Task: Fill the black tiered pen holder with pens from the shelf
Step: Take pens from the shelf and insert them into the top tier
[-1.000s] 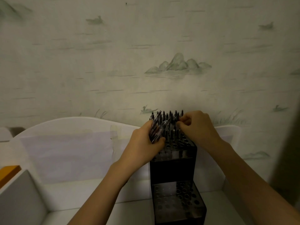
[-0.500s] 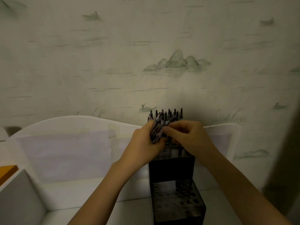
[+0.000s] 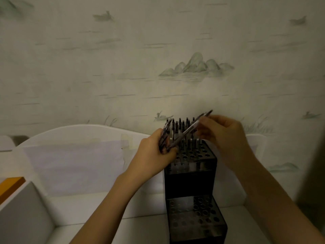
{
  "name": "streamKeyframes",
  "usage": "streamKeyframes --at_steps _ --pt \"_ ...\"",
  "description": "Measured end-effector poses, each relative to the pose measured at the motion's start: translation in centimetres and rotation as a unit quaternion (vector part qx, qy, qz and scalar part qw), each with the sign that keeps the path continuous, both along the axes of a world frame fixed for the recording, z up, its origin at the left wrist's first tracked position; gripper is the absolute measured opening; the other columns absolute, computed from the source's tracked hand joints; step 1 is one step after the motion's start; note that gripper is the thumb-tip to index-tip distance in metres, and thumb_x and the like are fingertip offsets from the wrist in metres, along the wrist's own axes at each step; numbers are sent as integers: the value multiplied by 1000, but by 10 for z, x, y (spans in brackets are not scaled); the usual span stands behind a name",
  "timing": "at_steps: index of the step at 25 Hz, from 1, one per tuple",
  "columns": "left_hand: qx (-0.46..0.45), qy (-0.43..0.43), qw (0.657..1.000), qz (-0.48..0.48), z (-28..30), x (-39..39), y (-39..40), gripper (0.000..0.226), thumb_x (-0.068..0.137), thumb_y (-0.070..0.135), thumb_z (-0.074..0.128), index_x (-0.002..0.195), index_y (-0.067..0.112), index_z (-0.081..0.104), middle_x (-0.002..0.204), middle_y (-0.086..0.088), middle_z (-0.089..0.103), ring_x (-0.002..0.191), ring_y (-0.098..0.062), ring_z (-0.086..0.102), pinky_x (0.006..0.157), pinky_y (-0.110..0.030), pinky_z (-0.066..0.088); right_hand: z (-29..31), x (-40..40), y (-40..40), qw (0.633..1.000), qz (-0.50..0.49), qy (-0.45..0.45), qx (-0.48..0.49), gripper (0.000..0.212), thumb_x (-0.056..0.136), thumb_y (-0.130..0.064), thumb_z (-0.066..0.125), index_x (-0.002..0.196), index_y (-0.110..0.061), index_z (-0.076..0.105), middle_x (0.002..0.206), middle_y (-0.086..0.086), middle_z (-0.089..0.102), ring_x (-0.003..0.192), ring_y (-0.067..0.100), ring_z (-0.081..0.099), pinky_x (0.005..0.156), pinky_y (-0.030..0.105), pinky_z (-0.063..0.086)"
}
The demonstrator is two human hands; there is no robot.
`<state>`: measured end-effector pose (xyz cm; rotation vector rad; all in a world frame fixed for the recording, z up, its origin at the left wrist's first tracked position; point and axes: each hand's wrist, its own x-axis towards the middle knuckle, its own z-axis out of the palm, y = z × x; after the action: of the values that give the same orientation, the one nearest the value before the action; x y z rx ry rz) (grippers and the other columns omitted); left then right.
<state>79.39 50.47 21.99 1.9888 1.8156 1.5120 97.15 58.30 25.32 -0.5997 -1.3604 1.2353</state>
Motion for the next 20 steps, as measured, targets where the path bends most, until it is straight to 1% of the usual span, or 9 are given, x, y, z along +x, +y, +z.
streamKeyframes --at_steps 3,4,6,7,9,11,14,17,20 --pt "-6 -4 1000 8 -4 -5 -1 26 77 16 74 75 19 48 55 7 52 49 -2 46 50 -11 37 12 15 9 993 -79 -11 86 3 87 -11 70 88 -12 73 74 4 75 62 16 71 59 22 55" --pt "-6 -2 1000 9 -4 -6 -1 26 77 16 74 75 19 48 55 8 52 49 -1 46 50 -11 38 13 18 11 985 -116 -33 123 4 87 -13 71 90 -12 73 73 2 75 63 15 71 61 22 56" --pt "-4 3 1000 9 -3 -6 0 27 77 16 73 75 20 47 54 11 52 49 -1 45 49 -10 37 12 19 13 955 -195 -103 196 10 87 -18 72 94 -12 71 75 -2 73 67 13 70 65 23 56" --pt "-2 4 1000 9 -3 -7 1 27 78 16 73 74 20 47 54 12 52 48 -1 45 49 -9 37 10 19 14 938 -224 -135 225 11 87 -20 71 95 -12 71 76 -4 71 67 9 69 66 19 55" --pt "0 2 1000 11 -4 -9 0 27 78 15 73 75 20 47 53 11 51 48 -1 45 50 -8 37 8 18 15 915 -256 -170 262 11 88 -20 70 95 -12 69 76 -8 68 67 1 64 65 7 50" --pt "2 2 1000 12 -5 -11 -1 26 78 16 73 76 20 47 54 9 51 48 -1 45 50 -8 37 6 17 16 902 -266 -190 283 12 89 -18 69 97 -10 68 75 -12 63 66 -5 60 63 2 45" --pt "3 9 1000 15 -5 -12 -2 25 79 16 73 77 18 48 56 9 51 49 0 45 50 -8 37 0 14 21 894 -270 -210 291 13 89 -17 69 99 -9 69 74 -11 62 66 -7 59 62 0 43" --pt "4 5 1000 15 -4 -13 -3 25 79 17 74 78 18 49 55 13 52 50 0 46 51 -7 37 -7 12 26 893 -257 -241 281 11 88 -17 70 97 -11 70 72 -12 62 66 -8 58 62 -2 42" --pt "-1 2 1000 15 -4 -14 -4 25 79 17 73 78 19 48 56 16 53 50 -1 47 51 -8 38 -21 9 31 896 -226 -290 248 10 86 -18 73 94 -13 71 70 -11 63 65 -9 57 59 -3 41"
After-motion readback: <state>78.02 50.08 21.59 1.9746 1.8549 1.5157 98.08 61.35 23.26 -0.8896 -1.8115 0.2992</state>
